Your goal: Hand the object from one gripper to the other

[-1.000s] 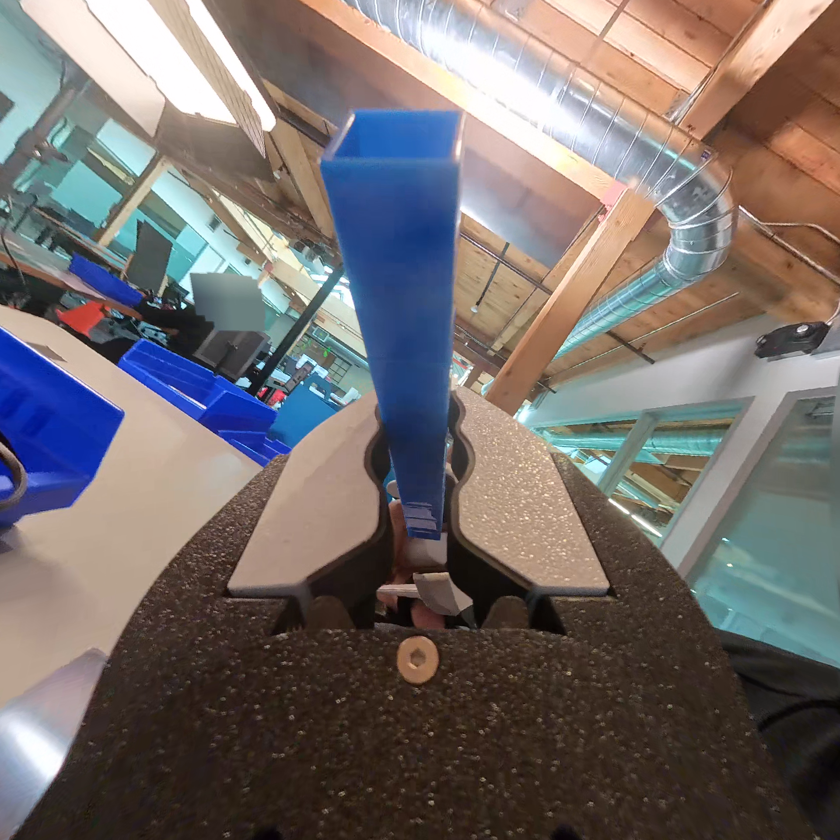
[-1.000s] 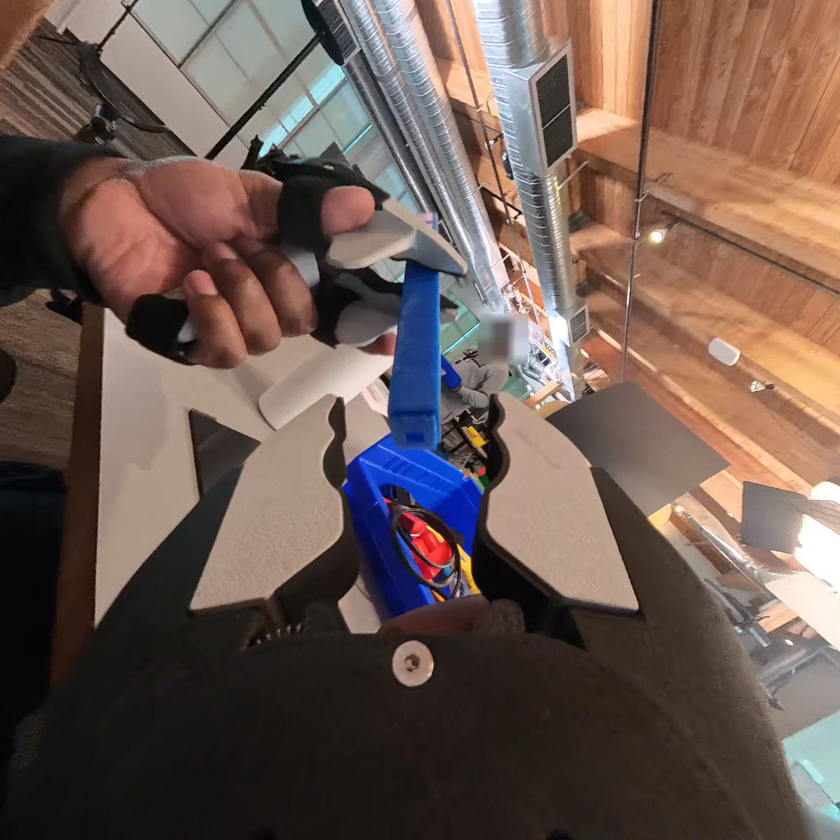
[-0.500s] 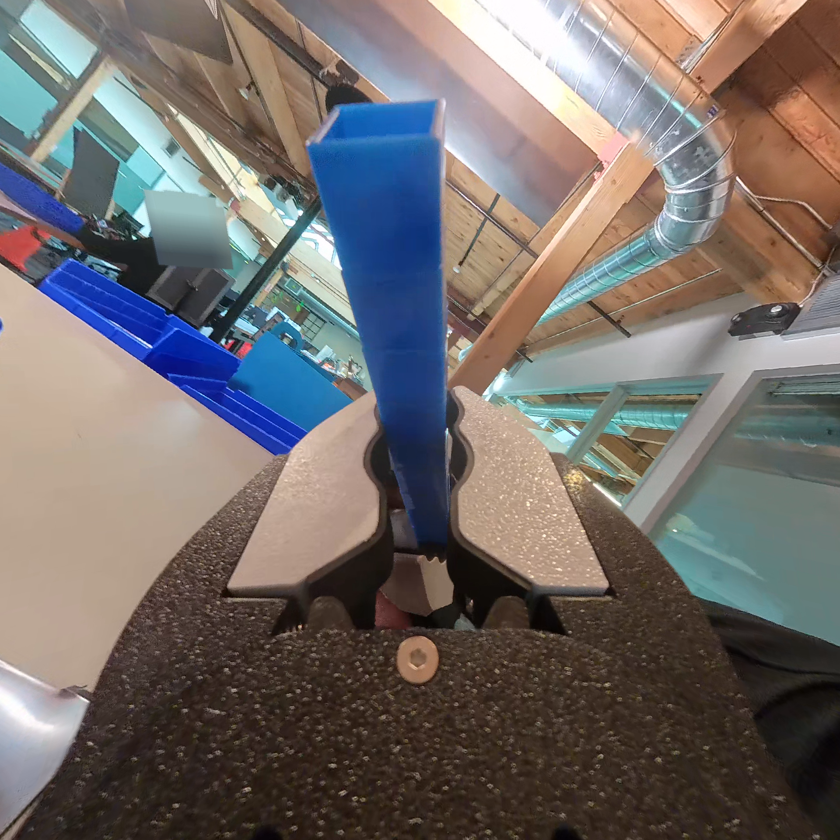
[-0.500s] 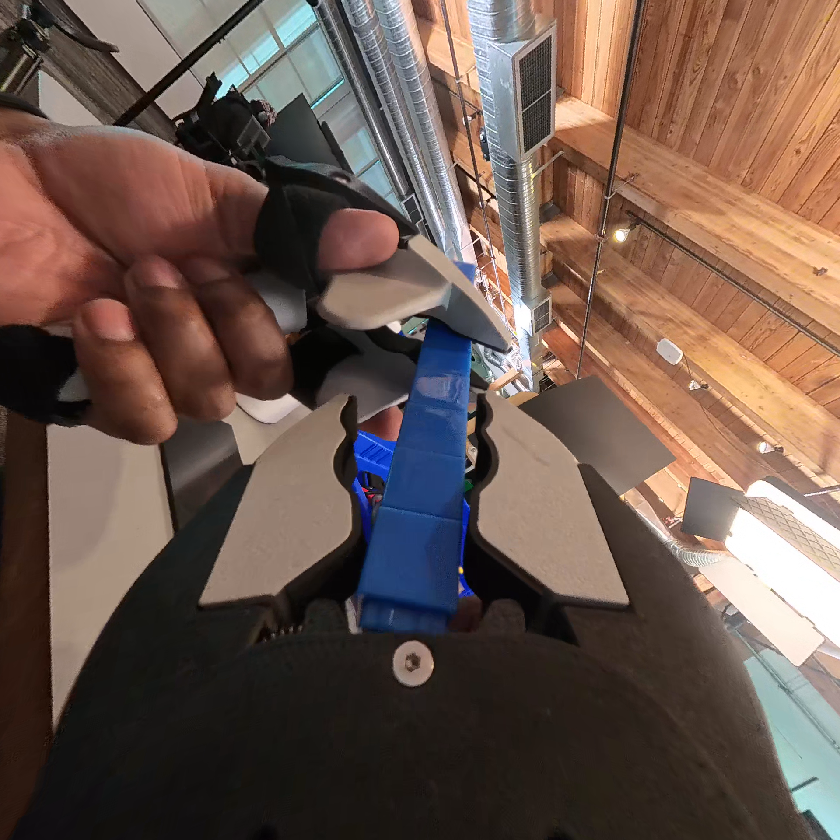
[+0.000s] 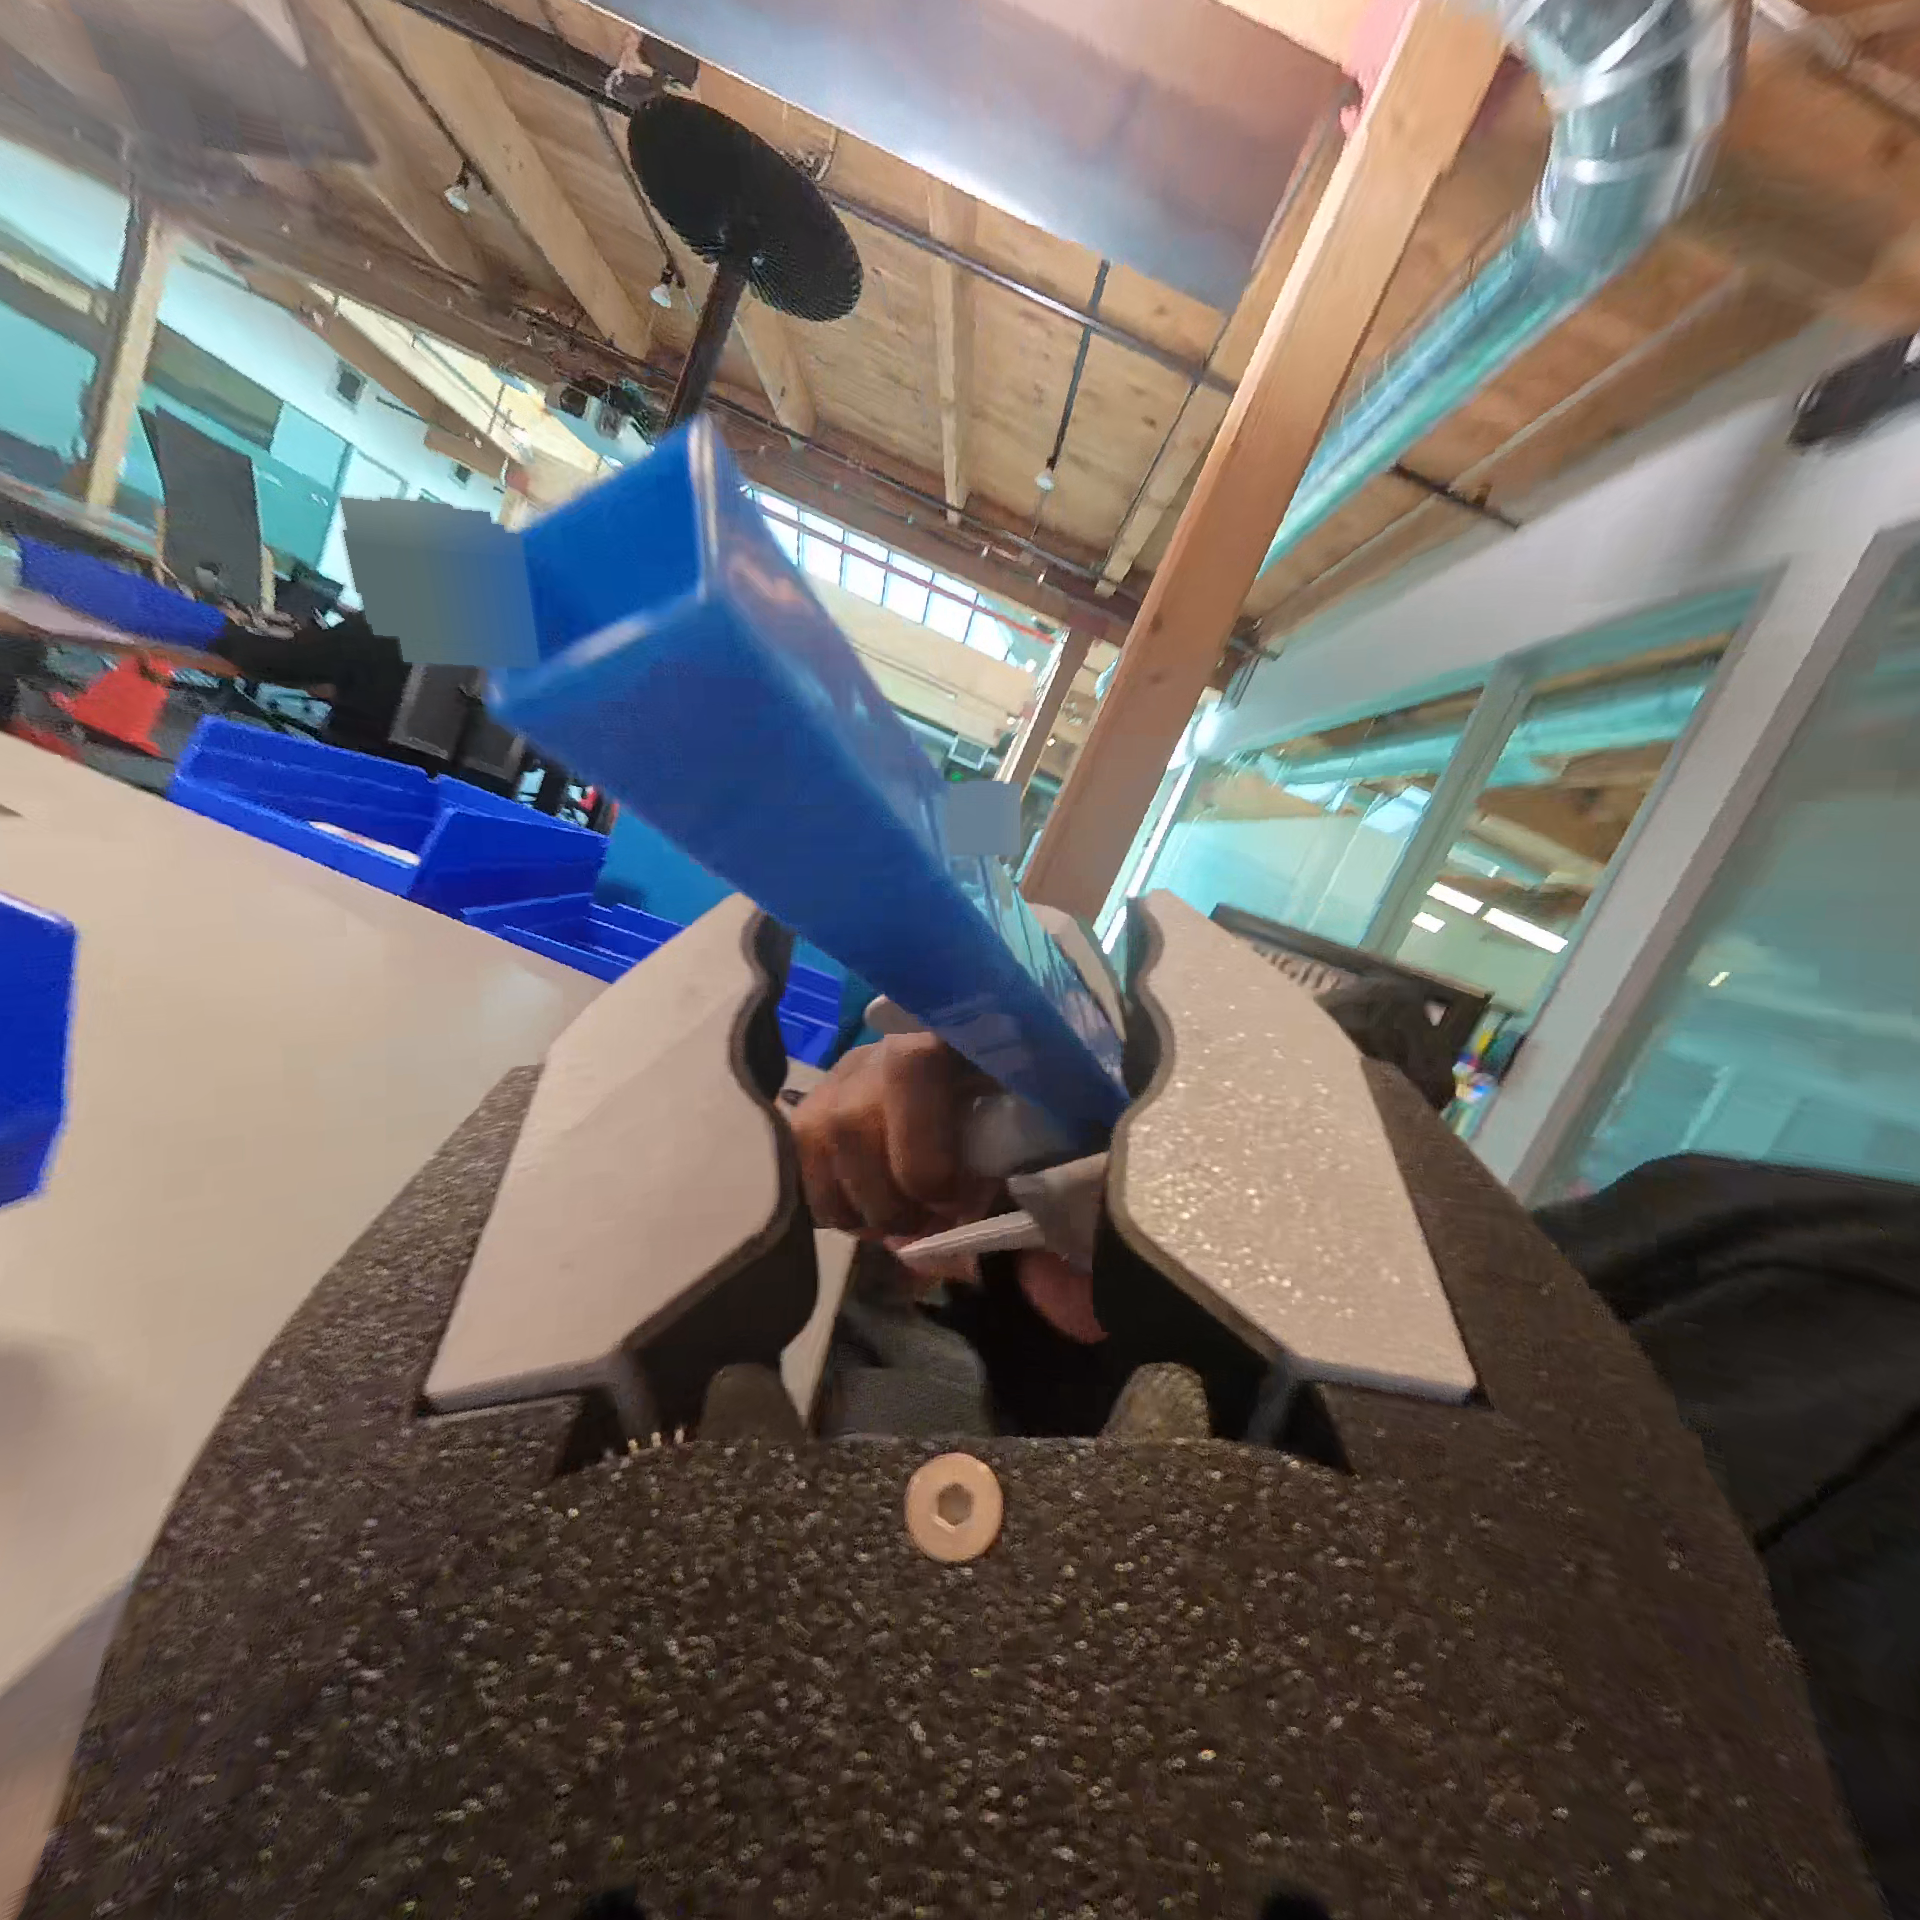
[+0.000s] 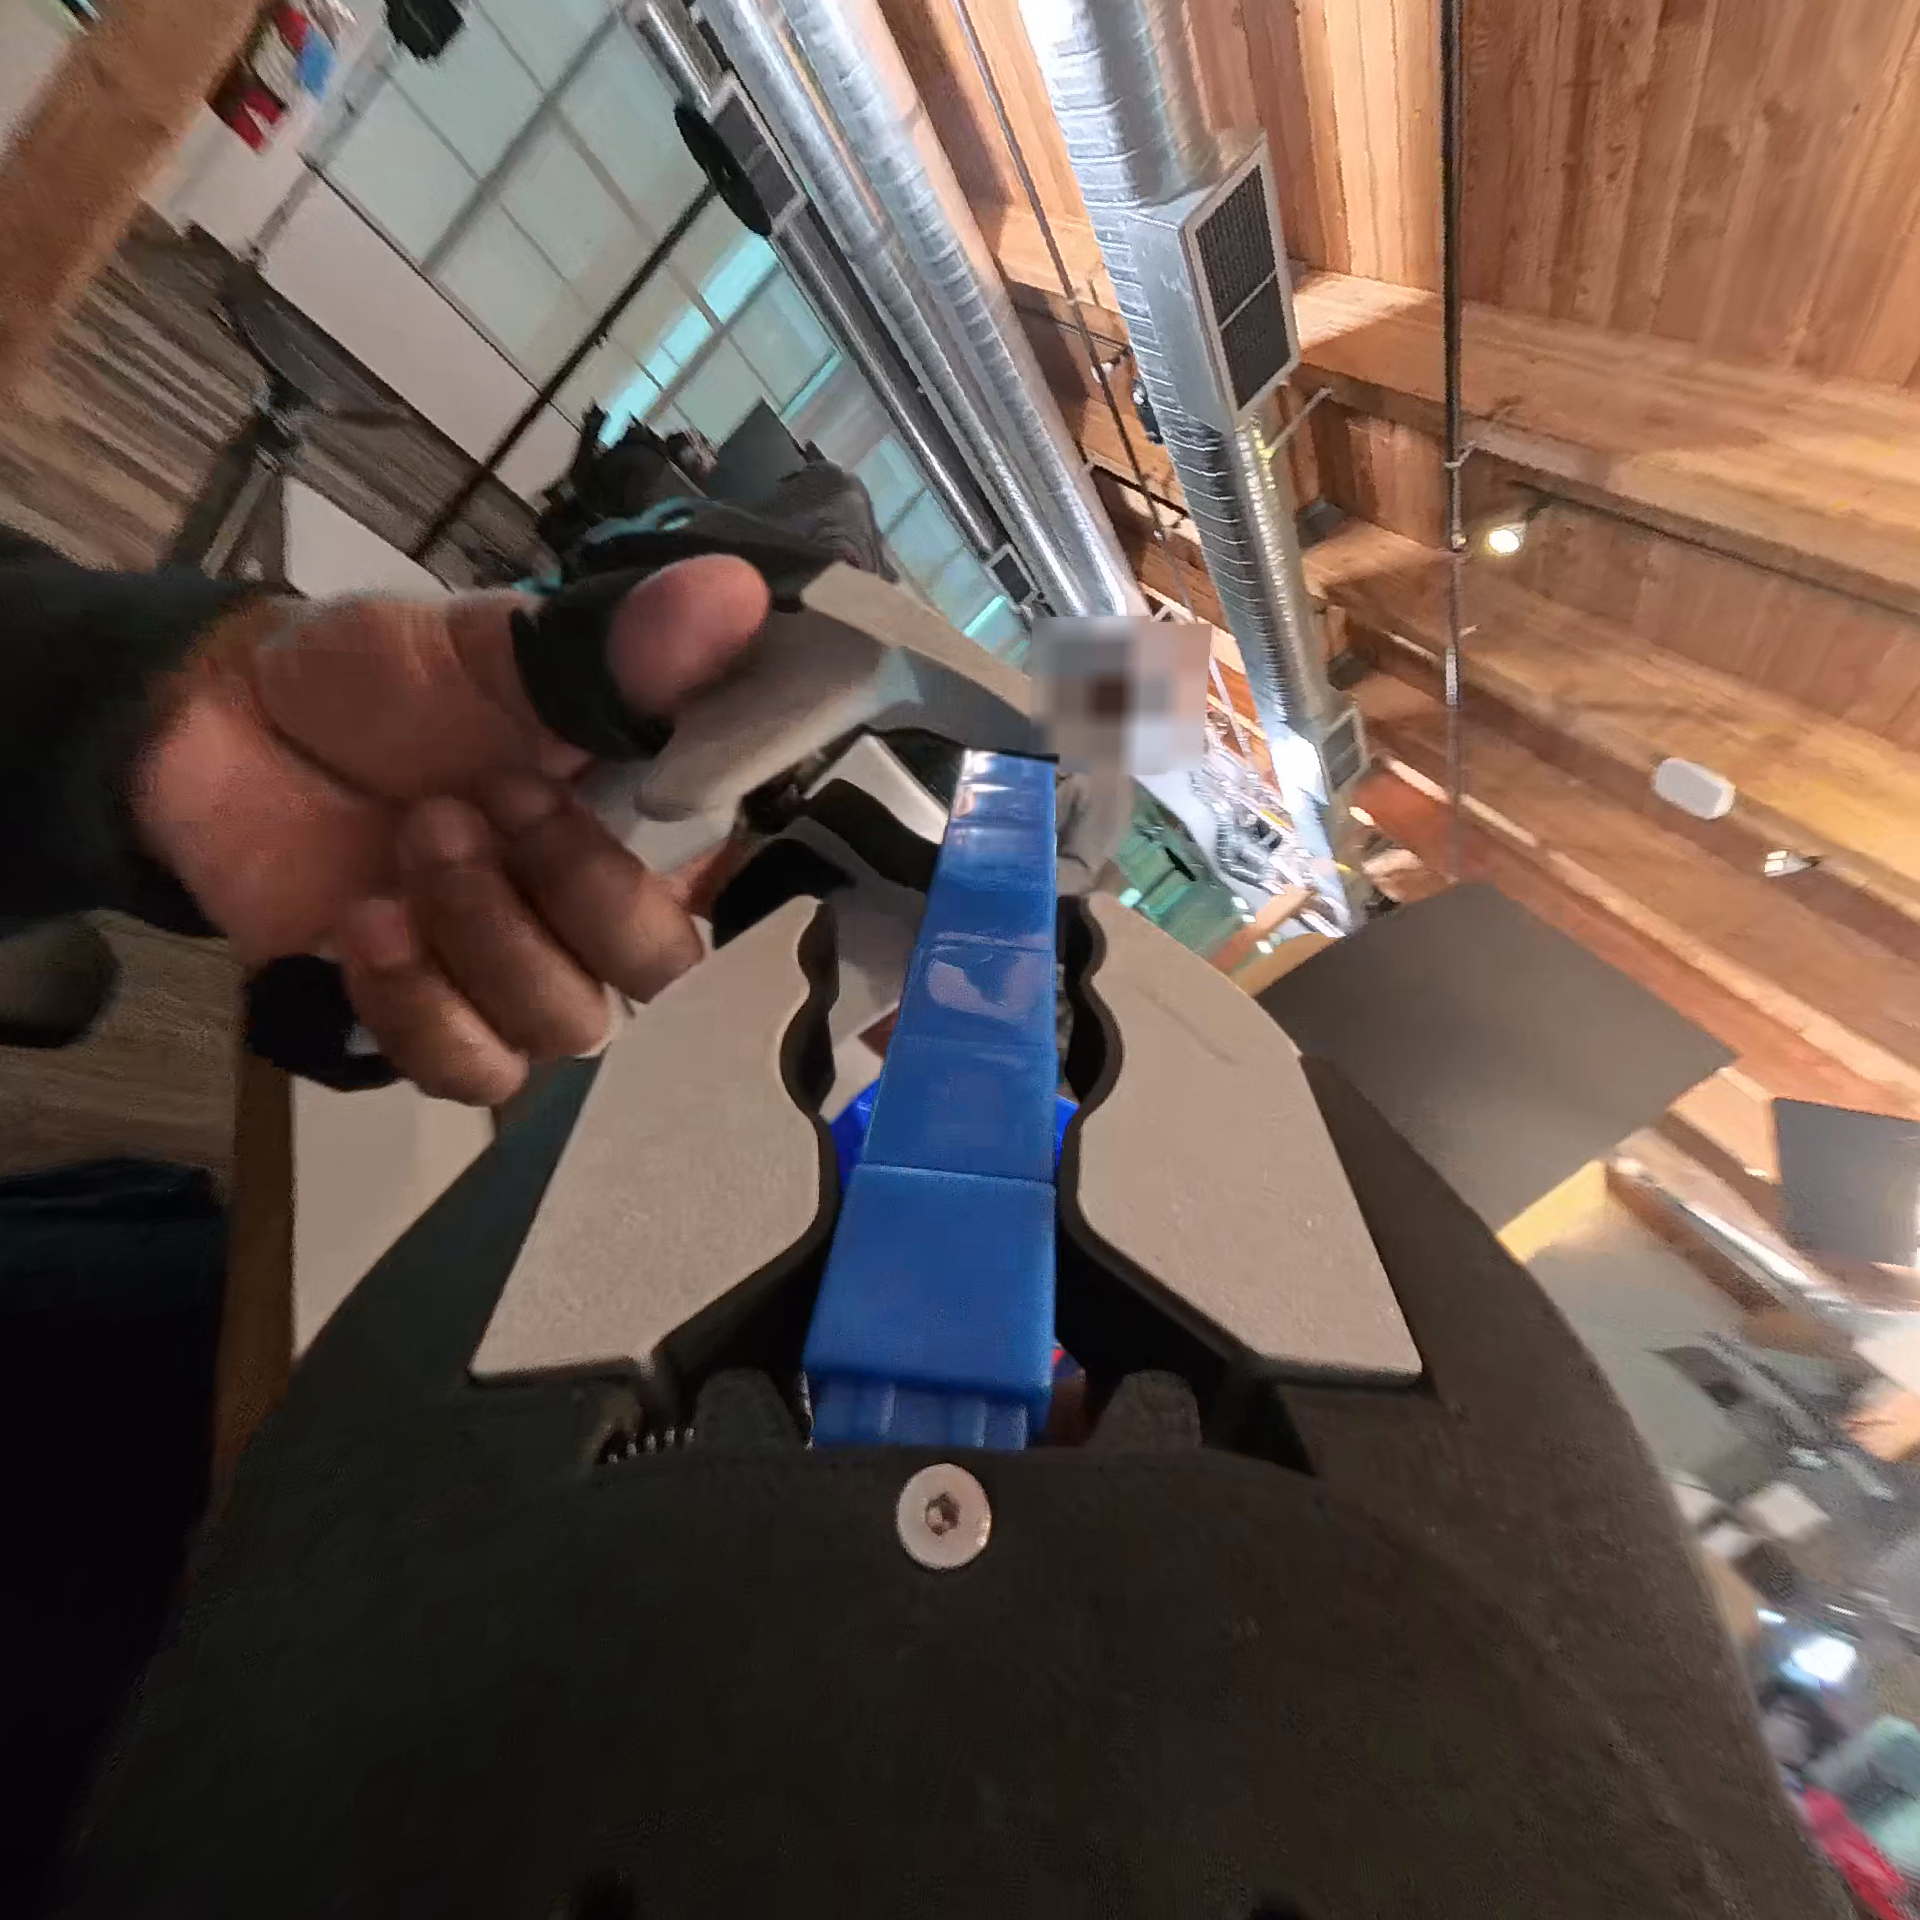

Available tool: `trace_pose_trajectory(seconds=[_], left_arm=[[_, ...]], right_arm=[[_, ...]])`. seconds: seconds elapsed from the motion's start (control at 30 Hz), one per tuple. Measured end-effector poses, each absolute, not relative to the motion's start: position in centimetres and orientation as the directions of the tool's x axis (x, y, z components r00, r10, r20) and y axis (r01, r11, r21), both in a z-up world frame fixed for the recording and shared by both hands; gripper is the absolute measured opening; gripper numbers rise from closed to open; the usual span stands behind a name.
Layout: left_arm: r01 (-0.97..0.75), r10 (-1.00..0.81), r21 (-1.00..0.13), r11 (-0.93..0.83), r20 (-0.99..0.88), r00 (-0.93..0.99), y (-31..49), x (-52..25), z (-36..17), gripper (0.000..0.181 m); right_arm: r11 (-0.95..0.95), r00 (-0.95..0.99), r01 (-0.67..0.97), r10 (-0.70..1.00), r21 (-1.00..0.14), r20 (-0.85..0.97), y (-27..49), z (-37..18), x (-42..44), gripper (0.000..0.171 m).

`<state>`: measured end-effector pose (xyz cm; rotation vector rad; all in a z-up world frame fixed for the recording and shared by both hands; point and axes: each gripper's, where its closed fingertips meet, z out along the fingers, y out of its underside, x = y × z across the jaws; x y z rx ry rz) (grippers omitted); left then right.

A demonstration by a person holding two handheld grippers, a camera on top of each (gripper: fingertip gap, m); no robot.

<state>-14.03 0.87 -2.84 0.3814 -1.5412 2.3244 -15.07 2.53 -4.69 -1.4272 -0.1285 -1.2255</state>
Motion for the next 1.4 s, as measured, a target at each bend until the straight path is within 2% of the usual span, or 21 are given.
trace_pose_trajectory(seconds=[0.07,0.17,0.27,0.33,0.47,0.67,0.77,0.9,1.0,1.1,1.17,1.27,1.4], left_arm=[[-0.284,0.058,-0.896,-0.342,0.281,-0.958,1.6,-13.8,-2.9,0.076],[-0.079,-0.039,-0.967,-0.244,0.092,-0.995,3.0,-13.2,-3.9,0.082],[0.122,-0.11,-0.981,-0.152,-0.106,-0.988,5.0,-12.9,-4.4,0.083],[0.209,-0.092,-0.967,-0.149,-0.196,-0.976,6.1,-13.8,-4.0,0.083],[0.207,0.088,-0.962,-0.178,-0.226,-0.97,6.1,-17.1,-4.3,0.082],[0.234,0.204,-0.962,-0.142,-0.26,-0.944,3.4,-20.0,-5.8,0.071],[0.278,0.233,-0.954,-0.11,-0.296,-0.926,2.2,-21.1,-6.7,0.048],[0.273,0.228,-0.955,-0.119,-0.293,-0.928,1.8,-21.4,-6.4,0.044],[0.313,0.137,-0.946,-0.08,-0.321,-0.937,1.8,-20.1,-6.2,0.043],[0.365,0.049,-0.93,-0.038,-0.367,-0.929,2.3,-19.1,-5.7,0.042],[0.397,-0.019,-0.918,-0.006,-0.397,-0.918,2.9,-18.4,-5.1,0.042],[0.435,-0.138,-0.898,0.057,-0.439,-0.888,4.0,-17.0,-4.3,0.042],[0.432,-0.231,-0.898,0.077,-0.438,-0.869,4.3,-16.4,-3.3,0.042]], right_arm=[[-0.24,0.519,0.663,-0.535,-0.709,0.667,2.2,-4.3,-15.6,0.043],[-0.161,0.625,0.616,-0.495,-0.771,0.603,1.4,-3.8,-16.5,0.043],[-0.132,0.737,0.539,-0.404,-0.832,0.542,0.9,-4.0,-17.5,0.043],[-0.113,0.793,0.501,-0.337,-0.858,0.508,0.7,-4.1,-18.5,0.043],[-0.069,0.874,0.432,-0.214,-0.899,0.437,0.8,-4.7,-20.1,0.043],[-0.039,0.904,0.407,-0.126,-0.913,0.409,1.9,-5.5,-21.1,0.043],[-0.025,0.909,0.404,-0.104,-0.914,0.405,2.6,-5.7,-21.3,0.043],[0.02,0.914,0.396,-0.103,-0.918,0.392,2.6,-5.3,-21.4,0.042],[-0.048,0.889,0.406,-0.209,-0.912,0.407,2.4,-5.5,-19.6,0.043],[-0.224,0.759,0.491,-0.363,-0.842,0.54,1.6,-6.0,-16.8,0.052],[-0.4,0.614,0.542,-0.413,-0.739,0.673,0.5,-6.5,-15.2,0.06],[-0.613,0.392,0.549,-0.411,-0.568,0.823,-1.3,-6.4,-13.6,0.062],[-0.681,0.163,0.595,-0.418,-0.427,0.894,-1.3,-4.2,-14.1,0.062]])
